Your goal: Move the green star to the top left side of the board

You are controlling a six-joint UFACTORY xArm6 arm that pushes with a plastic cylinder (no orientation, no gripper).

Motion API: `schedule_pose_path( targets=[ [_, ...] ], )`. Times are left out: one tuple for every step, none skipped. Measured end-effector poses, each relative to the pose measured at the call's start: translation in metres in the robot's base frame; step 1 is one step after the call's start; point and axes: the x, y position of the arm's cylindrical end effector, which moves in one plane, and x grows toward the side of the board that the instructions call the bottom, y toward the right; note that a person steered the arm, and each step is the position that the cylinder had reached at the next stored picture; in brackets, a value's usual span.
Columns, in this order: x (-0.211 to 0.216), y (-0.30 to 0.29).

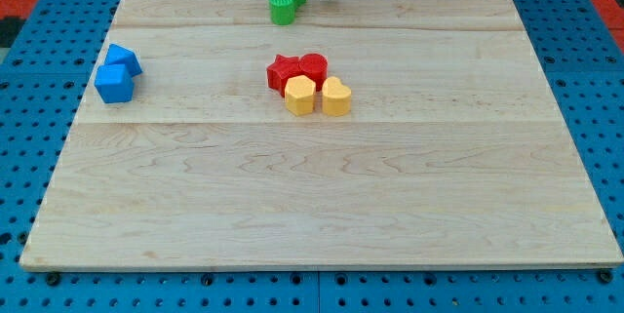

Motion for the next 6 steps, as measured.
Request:
schedule_pose_path(
  targets=[
    [-0.002,-0.016],
    [0.001,-0.055],
    [0.016,-0.107],
    [0.036,-0.161],
    [0.045,-0.192],
    [-0.003,-0.191]
  ],
)
